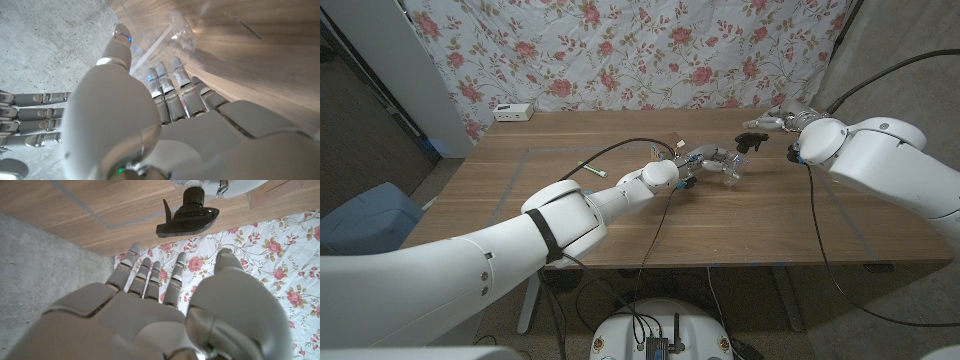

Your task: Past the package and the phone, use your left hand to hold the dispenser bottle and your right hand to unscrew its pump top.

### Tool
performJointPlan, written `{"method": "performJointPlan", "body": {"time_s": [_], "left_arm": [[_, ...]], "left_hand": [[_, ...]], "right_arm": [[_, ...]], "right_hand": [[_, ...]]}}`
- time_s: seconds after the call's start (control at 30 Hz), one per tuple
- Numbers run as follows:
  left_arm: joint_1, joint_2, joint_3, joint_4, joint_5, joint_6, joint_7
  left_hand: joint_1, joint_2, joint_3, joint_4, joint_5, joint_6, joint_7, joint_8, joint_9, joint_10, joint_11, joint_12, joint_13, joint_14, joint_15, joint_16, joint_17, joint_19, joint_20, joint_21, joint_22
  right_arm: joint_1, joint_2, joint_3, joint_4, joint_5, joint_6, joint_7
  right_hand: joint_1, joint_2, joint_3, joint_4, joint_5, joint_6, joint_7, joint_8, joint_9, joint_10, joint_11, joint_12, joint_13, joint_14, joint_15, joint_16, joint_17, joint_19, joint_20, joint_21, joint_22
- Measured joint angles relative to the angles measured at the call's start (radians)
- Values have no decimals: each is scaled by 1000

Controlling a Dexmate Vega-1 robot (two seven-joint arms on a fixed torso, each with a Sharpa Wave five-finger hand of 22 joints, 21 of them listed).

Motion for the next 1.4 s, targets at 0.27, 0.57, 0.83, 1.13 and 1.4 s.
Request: {"method": "performJointPlan", "body": {"time_s": [0.27, 0.57, 0.83, 1.13, 1.4], "left_arm": [[0, 1, -1, 0, -1, 0, 0], [1, 1, -1, 0, -1, 1, 3], [1, 1, -1, 0, -2, 9, 6], [-3, 0, 1, 1, -3, 20, 9], [-6, -1, 3, 2, -4, 22, 10]], "left_hand": [[0, 0, 0, 0, 0, 0, 0, -1, 0, 0, 0, -3, 0, 0, 0, 0, 0, 0, 0, 0, 0], [0, 0, 0, 0, -1, 0, 0, -3, -2, 0, 0, -6, 4, 0, 0, -3, 0, 0, 0, 0, 0], [0, 0, 0, 0, -1, 0, 0, -2, -2, -2, -2, -2, 5, 0, 0, 1, -1, 0, 0, 0, 0], [0, 0, 0, 0, 0, 0, 0, -2, -2, -2, -2, -2, 4, 0, -1, 1, 0, 0, 0, 0, 0], [0, 0, 0, 0, 0, 0, 0, -2, -2, 2, 2, -3, 2, -1, -1, 1, 0, 0, 0, 0, 0]], "right_arm": [[23, -9, -22, -8, 93, -20, -119], [117, -45, -100, 15, 312, -28, -347], [166, -55, -147, 39, 552, -32, -546], [184, -46, -173, 66, 653, -33, -655], [165, -26, -168, 82, 645, -34, -656]], "right_hand": [[-29, 0, -10, 2, 0, 95, 10, 36, 0, 25, 10, 8, 0, 14, -4, 2, -3, 19, -6, 0, -3], [-77, 5, -29, 20, 0, 161, 16, 54, -3, 45, 19, 8, 0, 26, -5, 2, 0, 36, -9, 7, -3], [-99, 6, -37, 28, 0, 193, 19, 62, -3, 54, 17, 8, 0, 32, -11, 10, 0, 37, -11, 7, -3], [-124, 8, -46, 38, 0, 211, 23, 66, -8, 61, 17, 8, 0, 37, -5, 10, 0, 48, -10, 7, -3], [-138, 7, -53, 45, 0, 213, 24, 66, -8, 63, 16, 8, 0, 37, -5, 10, 0, 48, -10, 7, -3]]}}
